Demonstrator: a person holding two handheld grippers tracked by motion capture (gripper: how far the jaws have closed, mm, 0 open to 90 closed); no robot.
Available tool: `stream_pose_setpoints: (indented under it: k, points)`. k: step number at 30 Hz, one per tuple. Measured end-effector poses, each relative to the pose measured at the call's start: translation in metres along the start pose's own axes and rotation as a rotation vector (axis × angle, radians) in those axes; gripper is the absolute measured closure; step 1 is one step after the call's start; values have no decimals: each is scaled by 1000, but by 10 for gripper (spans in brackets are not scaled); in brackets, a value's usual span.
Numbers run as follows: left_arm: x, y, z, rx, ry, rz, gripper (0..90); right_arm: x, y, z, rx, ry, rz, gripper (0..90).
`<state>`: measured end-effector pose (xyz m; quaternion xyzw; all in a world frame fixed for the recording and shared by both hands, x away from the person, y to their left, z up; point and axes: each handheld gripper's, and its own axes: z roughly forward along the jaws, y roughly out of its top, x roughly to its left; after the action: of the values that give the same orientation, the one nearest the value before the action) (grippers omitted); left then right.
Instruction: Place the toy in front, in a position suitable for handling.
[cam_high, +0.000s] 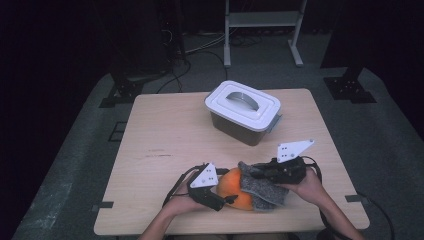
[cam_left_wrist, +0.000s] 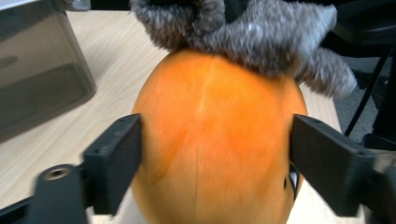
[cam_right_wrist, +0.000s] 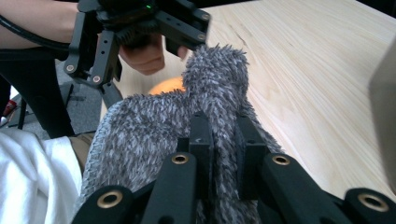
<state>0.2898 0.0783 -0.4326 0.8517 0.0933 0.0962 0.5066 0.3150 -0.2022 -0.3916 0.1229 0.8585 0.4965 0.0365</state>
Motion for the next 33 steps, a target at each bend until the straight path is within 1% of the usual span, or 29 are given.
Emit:
stream_pose_setpoints:
  k: [1,2,4,5,6,7,8,10,12,13,15,17,19,20,21,22,25,26,27,29,31,33]
  points:
    - [0,1,1,4,0,-10,110,2,2,3,-3,8,-6,799]
    - [0,1,2,10,3,-7,95,4,4,6,-1,13,-19,798]
    - [1,1,3,15,2,-12,93,10,10,12,-1,22,-48,795]
    - [1,0,2,26,8,-1,95,12,12,15,-1,23,-58,795]
    - [0,1,1,33,16,18,157,15,14,19,-5,19,-85,796]
    - [-2,1,-1,42,34,47,225,15,14,20,-10,21,-87,796]
    - [-2,0,-3,43,41,53,275,14,13,20,-20,22,-83,797]
    - [-1,-2,-4,31,49,41,351,11,9,15,-48,19,-62,798]
    - [1,-4,-4,27,50,28,372,8,3,9,-70,10,-42,798]
    - [3,-5,-5,26,47,16,373,6,0,6,-77,1,-34,798]
    - [5,-7,-6,24,44,1,373,3,-11,-3,-98,-3,12,798]
    - [6,-8,-7,19,45,-6,373,0,-21,-12,-113,-16,43,798]
    - [8,-9,-8,16,37,-20,369,-1,-29,-18,-111,-31,62,798]
    - [9,-10,-8,12,24,-27,358,-1,-32,-19,-106,-34,69,797]
    - [9,-9,-8,8,9,-36,331,0,-34,-19,-105,-31,71,796]
    - [9,-8,-8,8,2,-33,286,1,-34,-17,-104,-23,78,796]
    - [9,-6,-7,11,-4,-41,158,3,-31,-10,-96,-8,60,795]
    - [10,-5,-7,2,-8,-56,128,3,-29,-7,-101,-2,55,795]
    - [11,-5,-7,1,-10,-63,122,4,-26,-6,-104,2,50,795]
    - [10,-5,-7,2,-8,-52,145,5,-19,-3,-108,5,35,795]
    - [8,-6,-8,2,14,-28,238,6,-14,0,-115,5,20,795]
    - [8,-8,-10,-2,41,-19,324,6,-12,2,-121,7,18,795]
